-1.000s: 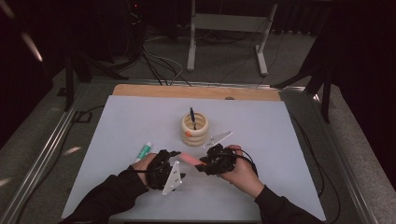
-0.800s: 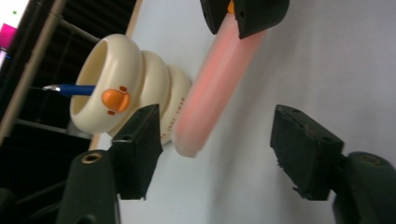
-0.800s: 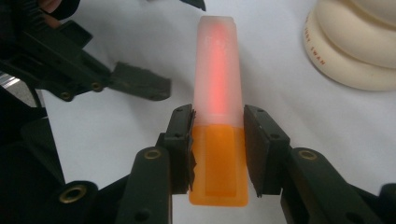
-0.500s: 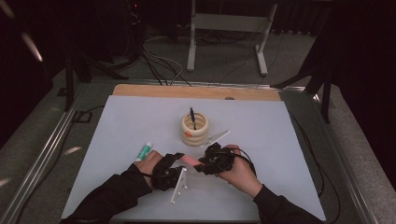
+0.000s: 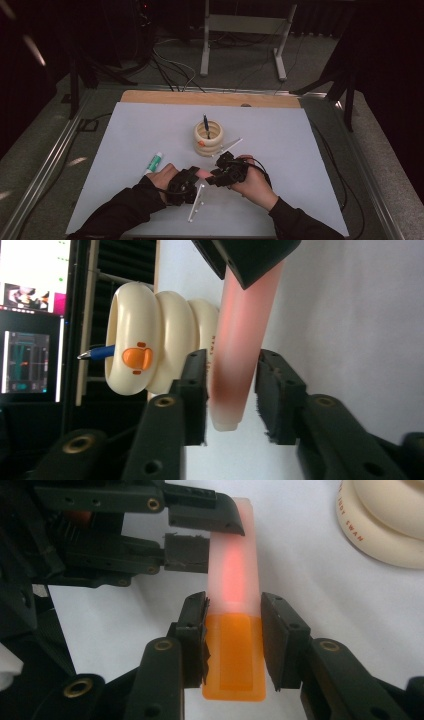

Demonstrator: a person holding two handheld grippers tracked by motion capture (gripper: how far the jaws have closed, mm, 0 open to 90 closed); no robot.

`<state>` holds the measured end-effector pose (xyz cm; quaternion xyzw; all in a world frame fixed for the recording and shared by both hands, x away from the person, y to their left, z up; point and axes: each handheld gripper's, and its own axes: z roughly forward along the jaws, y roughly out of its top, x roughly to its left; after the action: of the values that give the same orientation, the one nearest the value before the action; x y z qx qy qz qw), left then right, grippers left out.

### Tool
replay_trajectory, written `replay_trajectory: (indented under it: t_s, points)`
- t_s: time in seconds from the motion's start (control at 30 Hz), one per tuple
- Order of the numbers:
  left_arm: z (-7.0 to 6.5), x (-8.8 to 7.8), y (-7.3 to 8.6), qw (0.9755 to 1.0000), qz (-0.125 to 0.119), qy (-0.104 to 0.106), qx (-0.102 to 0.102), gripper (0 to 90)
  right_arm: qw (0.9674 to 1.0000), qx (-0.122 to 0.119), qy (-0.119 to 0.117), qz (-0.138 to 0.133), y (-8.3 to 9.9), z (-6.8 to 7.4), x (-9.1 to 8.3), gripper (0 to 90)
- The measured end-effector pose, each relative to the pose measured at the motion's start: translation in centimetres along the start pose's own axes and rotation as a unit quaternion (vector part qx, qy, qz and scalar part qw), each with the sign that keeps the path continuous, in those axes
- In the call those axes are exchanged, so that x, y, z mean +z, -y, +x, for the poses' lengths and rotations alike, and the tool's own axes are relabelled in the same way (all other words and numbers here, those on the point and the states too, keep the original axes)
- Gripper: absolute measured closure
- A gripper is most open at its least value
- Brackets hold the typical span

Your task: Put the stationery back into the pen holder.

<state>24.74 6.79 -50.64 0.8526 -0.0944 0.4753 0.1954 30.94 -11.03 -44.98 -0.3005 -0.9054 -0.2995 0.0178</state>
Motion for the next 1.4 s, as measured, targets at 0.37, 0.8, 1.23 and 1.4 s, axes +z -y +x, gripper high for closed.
replay_trajectory:
  t_s: [0.37, 0.8, 1.23, 1.4]
  points:
    - [-0.3, 0.3, -0.3, 0.9997, 0.015, -0.003, 0.021, 74.5, 0.9998, 0.016, 0.005, 0.008, -0.5, -0.1, 0.4, 64.2]
    - [0.0, 0.2, 0.0, 0.9994, 0.012, -0.02, 0.026, 76.8, 0.9989, 0.044, -0.008, -0.016, -0.6, -0.6, -0.1, 58.8]
    - [2.7, -0.3, 2.0, 0.9937, -0.015, 0.022, -0.109, 76.7, 0.9871, 0.037, 0.011, -0.155, -0.2, -1.0, -5.3, 15.6]
    - [3.3, -0.2, 2.7, 0.986, -0.027, 0.033, -0.161, 76.7, 0.9804, 0.033, 0.016, -0.194, 0.5, -1.4, -6.6, 13.7]
